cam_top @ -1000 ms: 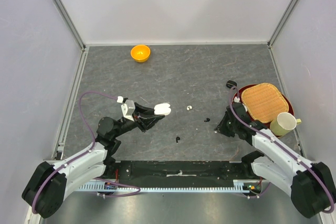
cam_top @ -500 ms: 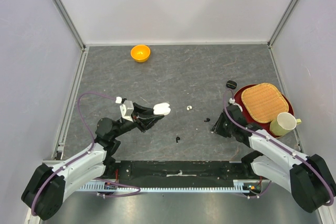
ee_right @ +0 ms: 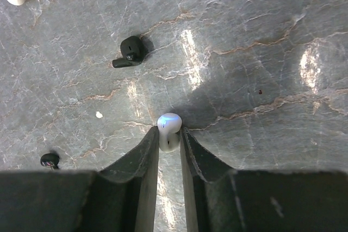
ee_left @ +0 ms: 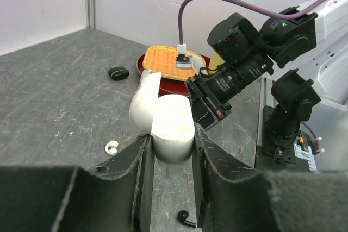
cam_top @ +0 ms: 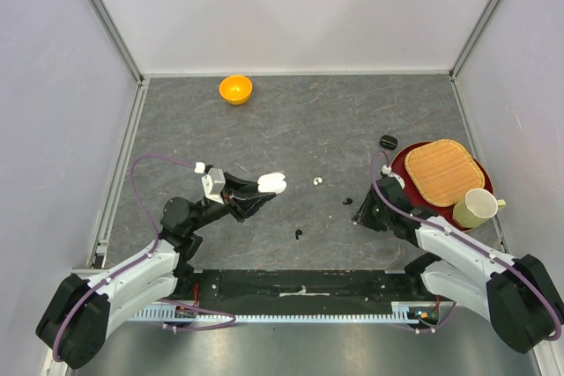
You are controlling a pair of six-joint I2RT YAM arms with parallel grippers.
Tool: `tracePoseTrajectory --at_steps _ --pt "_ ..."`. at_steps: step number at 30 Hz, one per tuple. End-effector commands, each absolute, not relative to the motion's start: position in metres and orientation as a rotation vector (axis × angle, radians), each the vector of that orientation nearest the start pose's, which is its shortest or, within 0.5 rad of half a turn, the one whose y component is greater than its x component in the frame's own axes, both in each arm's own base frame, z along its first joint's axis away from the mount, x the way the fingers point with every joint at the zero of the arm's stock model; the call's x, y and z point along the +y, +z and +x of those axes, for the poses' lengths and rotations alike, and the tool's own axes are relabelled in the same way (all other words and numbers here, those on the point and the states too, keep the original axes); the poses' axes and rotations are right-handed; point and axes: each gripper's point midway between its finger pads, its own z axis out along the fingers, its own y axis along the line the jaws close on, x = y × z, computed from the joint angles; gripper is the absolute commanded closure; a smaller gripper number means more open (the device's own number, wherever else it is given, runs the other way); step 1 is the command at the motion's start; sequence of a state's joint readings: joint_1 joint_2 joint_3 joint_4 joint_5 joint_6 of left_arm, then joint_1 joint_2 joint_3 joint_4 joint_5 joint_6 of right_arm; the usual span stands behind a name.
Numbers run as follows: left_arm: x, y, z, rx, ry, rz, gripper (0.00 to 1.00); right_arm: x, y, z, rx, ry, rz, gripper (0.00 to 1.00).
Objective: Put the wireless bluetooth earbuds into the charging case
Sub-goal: Pick up the earbud from the center of the board.
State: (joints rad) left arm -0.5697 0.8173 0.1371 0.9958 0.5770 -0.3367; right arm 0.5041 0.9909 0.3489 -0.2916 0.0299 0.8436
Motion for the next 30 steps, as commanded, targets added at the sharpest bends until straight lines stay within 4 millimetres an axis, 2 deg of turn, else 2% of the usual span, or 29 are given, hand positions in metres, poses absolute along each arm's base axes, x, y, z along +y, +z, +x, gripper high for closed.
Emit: tracePoseTrajectory --at_steps 1,15,25,30 --pt "-0.241 0.233 0.181 1.209 -1.126 0.648 0.98 0.131 0.022 0.200 2.527 0.442 0.448 0.72" --pt "-0.242 0.232 0.181 1.212 -1.127 0.649 0.98 0.132 0.035 0.205 2.505 0.437 0.423 0.67" --pt "-0.242 0.230 0.181 1.218 -1.129 0.650 0.98 0.133 0.037 0.205 2.508 0.436 0.424 0.72" --pt "-0.242 0.229 0.181 1.222 -1.130 0.650 0.98 0.132 0.034 0.204 2.523 0.425 0.430 0.80"
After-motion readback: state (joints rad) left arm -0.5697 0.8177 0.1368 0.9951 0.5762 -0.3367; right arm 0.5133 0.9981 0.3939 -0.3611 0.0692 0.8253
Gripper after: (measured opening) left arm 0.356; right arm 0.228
